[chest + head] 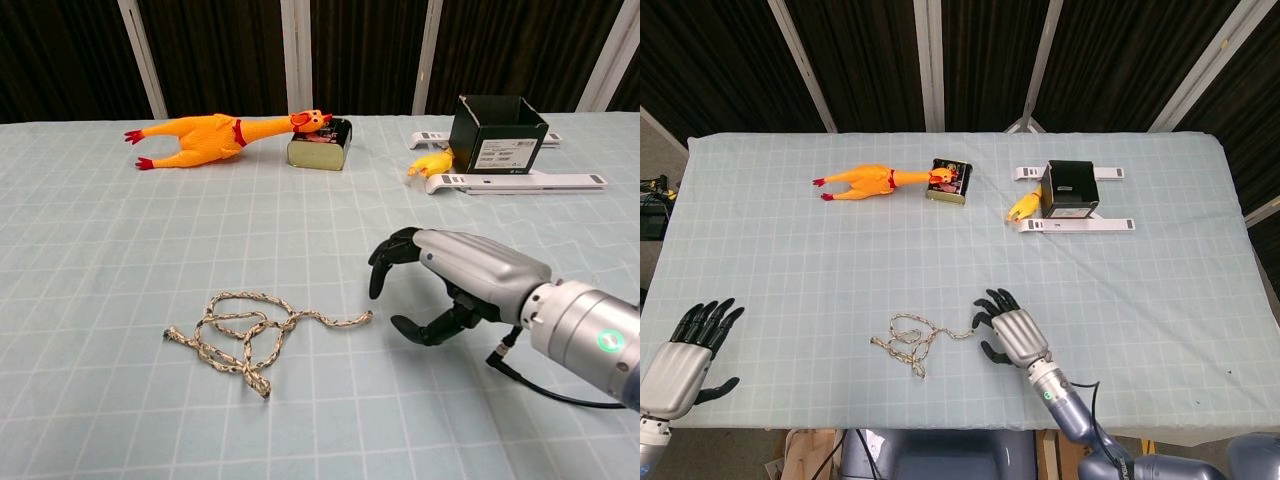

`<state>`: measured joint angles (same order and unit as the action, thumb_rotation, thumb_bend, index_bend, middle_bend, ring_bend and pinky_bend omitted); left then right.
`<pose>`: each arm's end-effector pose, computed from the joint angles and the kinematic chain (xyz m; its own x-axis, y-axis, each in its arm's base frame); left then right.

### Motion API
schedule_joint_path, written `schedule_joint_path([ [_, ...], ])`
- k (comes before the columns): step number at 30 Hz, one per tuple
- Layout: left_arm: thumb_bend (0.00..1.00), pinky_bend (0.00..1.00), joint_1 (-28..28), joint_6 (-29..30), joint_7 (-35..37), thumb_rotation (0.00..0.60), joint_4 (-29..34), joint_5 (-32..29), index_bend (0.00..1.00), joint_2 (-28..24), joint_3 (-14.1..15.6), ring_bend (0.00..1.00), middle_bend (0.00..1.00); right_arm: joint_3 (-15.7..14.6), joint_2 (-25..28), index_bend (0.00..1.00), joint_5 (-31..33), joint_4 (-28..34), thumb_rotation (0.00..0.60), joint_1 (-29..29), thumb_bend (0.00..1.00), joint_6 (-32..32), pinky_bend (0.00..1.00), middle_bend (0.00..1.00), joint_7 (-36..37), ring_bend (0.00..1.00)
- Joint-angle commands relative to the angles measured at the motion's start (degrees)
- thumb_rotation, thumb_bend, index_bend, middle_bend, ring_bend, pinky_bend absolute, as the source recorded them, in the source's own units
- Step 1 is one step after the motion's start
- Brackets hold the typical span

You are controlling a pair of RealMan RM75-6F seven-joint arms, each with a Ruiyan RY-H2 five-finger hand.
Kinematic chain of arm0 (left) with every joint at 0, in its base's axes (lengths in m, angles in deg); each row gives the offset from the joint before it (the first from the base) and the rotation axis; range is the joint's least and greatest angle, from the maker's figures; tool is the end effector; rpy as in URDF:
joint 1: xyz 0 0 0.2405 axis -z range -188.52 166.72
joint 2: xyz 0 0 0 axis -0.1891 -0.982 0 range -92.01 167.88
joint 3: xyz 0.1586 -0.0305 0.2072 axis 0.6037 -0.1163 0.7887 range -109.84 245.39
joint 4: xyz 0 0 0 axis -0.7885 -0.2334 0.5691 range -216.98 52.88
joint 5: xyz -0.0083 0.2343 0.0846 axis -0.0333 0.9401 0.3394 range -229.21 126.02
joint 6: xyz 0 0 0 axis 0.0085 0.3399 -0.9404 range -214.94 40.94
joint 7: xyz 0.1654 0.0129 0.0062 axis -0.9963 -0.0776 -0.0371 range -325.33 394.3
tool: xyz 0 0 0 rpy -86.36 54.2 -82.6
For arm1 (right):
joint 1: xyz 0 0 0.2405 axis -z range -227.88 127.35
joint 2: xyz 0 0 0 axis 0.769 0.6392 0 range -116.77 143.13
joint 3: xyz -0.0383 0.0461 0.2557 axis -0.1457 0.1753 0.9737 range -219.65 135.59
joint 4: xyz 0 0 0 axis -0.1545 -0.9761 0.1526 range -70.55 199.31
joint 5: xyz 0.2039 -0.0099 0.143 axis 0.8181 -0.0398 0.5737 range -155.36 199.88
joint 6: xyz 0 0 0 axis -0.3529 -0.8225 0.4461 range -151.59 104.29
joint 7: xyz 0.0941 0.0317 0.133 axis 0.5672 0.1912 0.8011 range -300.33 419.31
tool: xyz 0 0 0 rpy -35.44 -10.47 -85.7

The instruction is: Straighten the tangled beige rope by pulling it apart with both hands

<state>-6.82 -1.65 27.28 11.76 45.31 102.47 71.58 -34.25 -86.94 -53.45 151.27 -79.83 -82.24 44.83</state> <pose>-0.3089 0.1690 0.0926 0.4949 0.0957 0.8636 0.8602 -0.1945 -0.4714 -0.1333 -0.2838 -0.1219 0.2212 -0.3749 0.9003 -0.9298 -0.3594 0.0788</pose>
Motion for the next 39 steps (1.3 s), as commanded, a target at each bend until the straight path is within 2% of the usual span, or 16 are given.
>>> schedule_joint_path([
  [1,0.04,0.0,0.12,-0.12,0.11,0.6,0.0,0.03,0.04,0.03,0.02,0.0,0.0,-0.23,-1.54,0.43,0.06,-1.5,0.6,-0.31,0.44,-0.53,0.0,0.22,-0.09,0.04],
  [19,0.04,0.0,0.55,-0.38,0.88,0.6,0.13,-0.17,0.05,-0.02,0.04,0.0,0.0,-0.37,-6.44,0.5,1.06,-6.39,0.6,-0.87,0.44,-1.94,0.0,0.22,-0.12,0.04],
  [39,0.04,0.0,0.7,-0.25,1.24,0.6,0.16,-0.25,0.05,-0.02,0.07,0.0,0.0,0.48,-9.75,0.51,1.72,-8.58,0.6,-1.27,0.44,-3.57,0.0,0.22,-0.87,0.04],
])
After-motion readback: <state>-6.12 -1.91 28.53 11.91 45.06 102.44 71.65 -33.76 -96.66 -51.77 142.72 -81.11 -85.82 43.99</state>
